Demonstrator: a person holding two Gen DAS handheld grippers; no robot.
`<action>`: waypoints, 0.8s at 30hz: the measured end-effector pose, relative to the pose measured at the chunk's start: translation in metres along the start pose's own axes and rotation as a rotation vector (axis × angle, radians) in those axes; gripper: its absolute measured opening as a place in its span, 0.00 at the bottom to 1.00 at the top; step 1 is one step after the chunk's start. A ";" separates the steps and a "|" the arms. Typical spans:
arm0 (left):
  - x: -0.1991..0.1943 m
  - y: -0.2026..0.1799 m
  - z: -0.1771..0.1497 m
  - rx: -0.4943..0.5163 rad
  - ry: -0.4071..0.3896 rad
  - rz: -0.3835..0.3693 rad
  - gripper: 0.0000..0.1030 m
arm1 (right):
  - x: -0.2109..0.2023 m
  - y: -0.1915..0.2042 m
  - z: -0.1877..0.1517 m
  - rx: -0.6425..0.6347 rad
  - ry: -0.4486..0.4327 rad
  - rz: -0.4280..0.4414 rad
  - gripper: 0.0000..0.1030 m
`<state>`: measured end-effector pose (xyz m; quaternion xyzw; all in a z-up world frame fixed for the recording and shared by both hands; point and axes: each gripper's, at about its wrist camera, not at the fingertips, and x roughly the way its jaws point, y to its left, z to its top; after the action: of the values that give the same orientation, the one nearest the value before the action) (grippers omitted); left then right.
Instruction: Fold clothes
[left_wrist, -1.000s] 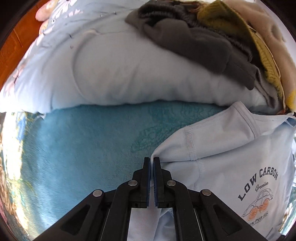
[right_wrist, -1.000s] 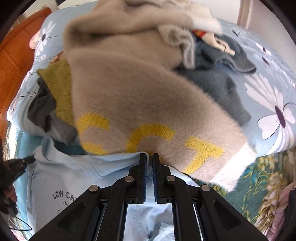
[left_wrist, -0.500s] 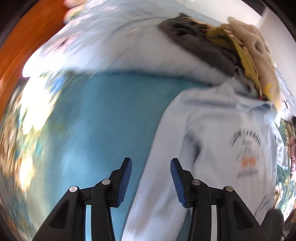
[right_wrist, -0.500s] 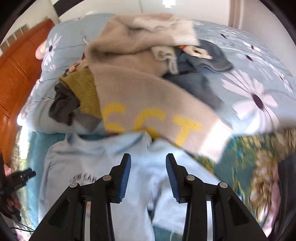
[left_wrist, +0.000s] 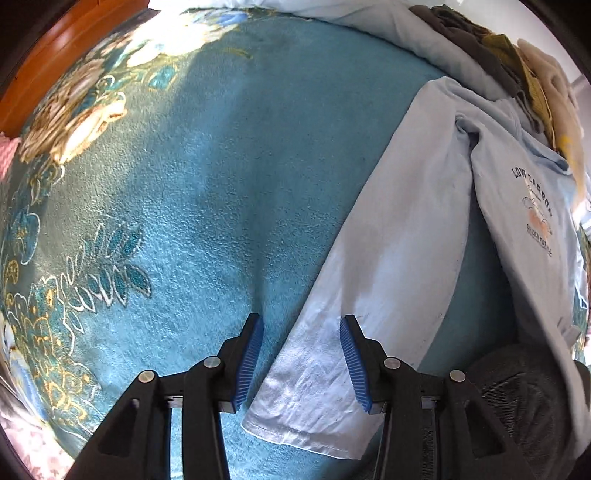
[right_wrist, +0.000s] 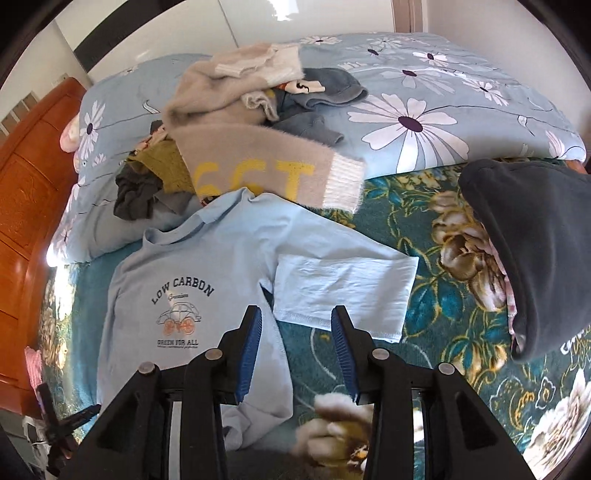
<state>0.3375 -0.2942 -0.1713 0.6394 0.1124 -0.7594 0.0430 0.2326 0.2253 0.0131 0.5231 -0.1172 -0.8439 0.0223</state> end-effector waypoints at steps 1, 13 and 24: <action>-0.001 -0.002 -0.002 0.002 0.000 -0.002 0.44 | -0.004 0.002 -0.002 -0.004 -0.005 0.004 0.39; -0.029 0.000 0.004 0.041 -0.087 0.050 0.03 | -0.022 0.015 -0.020 -0.026 0.004 0.017 0.39; -0.061 0.074 0.109 -0.009 -0.182 0.261 0.04 | -0.024 -0.008 -0.016 0.050 0.020 -0.046 0.39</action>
<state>0.2591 -0.3953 -0.1025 0.5771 0.0272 -0.8015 0.1541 0.2587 0.2341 0.0251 0.5343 -0.1260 -0.8358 -0.0091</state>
